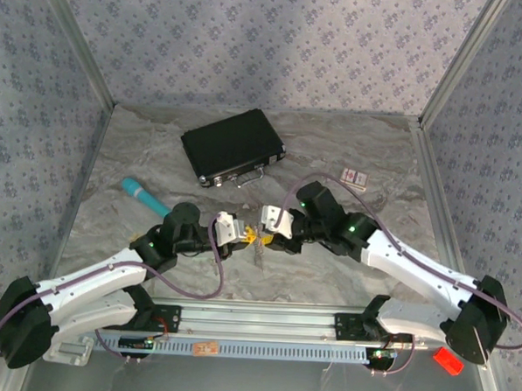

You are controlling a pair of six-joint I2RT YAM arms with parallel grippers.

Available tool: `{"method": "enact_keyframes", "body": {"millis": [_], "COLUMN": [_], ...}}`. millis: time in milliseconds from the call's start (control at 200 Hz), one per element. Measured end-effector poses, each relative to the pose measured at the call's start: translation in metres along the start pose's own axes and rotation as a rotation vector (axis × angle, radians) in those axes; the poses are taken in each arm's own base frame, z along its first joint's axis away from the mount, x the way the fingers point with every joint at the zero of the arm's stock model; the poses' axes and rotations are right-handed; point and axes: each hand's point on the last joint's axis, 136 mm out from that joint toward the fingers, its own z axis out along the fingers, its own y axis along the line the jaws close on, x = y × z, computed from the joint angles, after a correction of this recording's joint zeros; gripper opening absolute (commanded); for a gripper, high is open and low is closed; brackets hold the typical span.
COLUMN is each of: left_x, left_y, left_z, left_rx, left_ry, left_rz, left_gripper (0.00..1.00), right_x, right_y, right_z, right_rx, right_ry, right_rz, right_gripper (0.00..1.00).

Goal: Put the keys on the keyring

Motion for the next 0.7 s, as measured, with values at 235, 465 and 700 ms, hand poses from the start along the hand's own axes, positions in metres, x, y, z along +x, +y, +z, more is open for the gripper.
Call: {"method": "enact_keyframes", "body": {"millis": [235, 465, 700], "left_x": [-0.003, -0.007, -0.011], "left_y": [-0.003, -0.006, -0.005], "left_z": [0.0, 0.0, -0.001], "left_rx": [0.014, 0.024, 0.021], "left_ry": [-0.043, -0.076, -0.104], "left_rz": [0.014, 0.005, -0.013], "left_gripper": [0.0, 0.0, 0.0], "right_x": [0.0, -0.007, -0.005], "right_y": [0.003, 0.001, 0.004], "right_z": [0.001, 0.0, 0.004], "right_rx": [-0.019, -0.023, -0.047], "right_ry": [-0.064, -0.101, -0.098], "right_rz": [0.051, 0.05, 0.059], "right_gripper": [0.29, 0.21, 0.14]}}
